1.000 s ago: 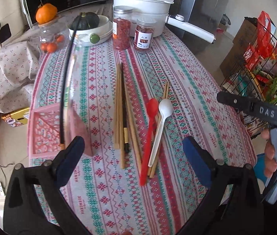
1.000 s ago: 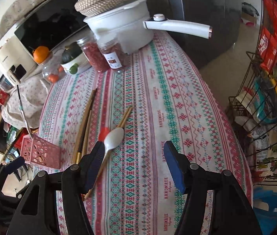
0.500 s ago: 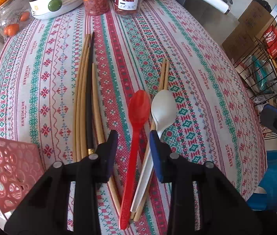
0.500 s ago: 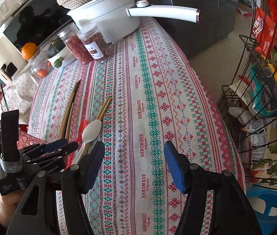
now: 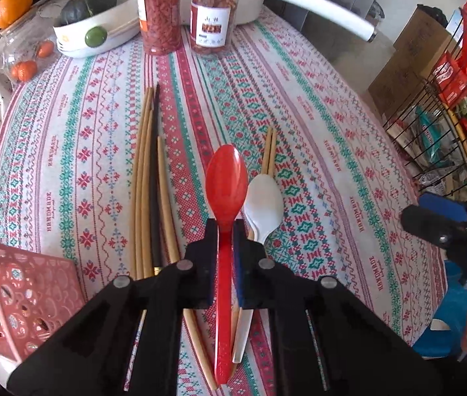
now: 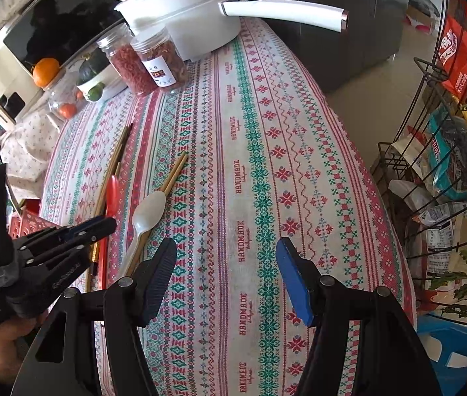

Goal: Organize utensils
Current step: 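Grasp the white plastic spoon with the right tool while the left lifts the red spoon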

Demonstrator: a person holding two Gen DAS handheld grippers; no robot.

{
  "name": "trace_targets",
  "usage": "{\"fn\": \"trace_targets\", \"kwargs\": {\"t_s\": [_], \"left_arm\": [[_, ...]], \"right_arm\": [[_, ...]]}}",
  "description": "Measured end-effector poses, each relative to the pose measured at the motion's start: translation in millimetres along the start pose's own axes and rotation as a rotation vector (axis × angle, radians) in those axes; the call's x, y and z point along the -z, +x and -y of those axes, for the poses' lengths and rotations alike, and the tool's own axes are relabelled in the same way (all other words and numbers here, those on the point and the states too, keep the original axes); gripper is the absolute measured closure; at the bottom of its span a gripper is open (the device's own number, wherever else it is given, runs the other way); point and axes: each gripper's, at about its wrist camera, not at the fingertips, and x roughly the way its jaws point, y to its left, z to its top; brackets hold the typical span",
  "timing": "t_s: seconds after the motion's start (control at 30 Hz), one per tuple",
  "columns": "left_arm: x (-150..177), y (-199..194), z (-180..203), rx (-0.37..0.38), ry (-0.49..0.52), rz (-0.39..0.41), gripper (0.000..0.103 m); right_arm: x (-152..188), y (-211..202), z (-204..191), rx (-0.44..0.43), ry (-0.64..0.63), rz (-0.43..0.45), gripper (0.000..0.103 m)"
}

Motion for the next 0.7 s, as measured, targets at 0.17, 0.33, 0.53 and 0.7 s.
{"fn": "trace_targets", "kwargs": {"t_s": [0.17,0.33,0.53,0.7], "left_arm": [[6.7,-49.8,-8.7,0.037,-0.022,0.133,0.093],[6.3,-79.4,-20.0,0.056,-0.021,0.236,0.093],[16.7,-110.2,-32.0,0.042,0.001,0.309,0.093],[22.1,-121.9,-41.2,0.039,0.012,0.332,0.093]], "right_arm": [[-2.0,15.9,-18.1,0.001,-0.008,-0.030,0.038],[-6.3,35.2,-44.6,-0.010,-0.020,-0.069,0.038],[-14.0,60.9,-76.1,-0.008,-0.034,-0.110,0.038],[-19.6,82.0,-88.2,0.014,-0.022,-0.134,0.038]]}}
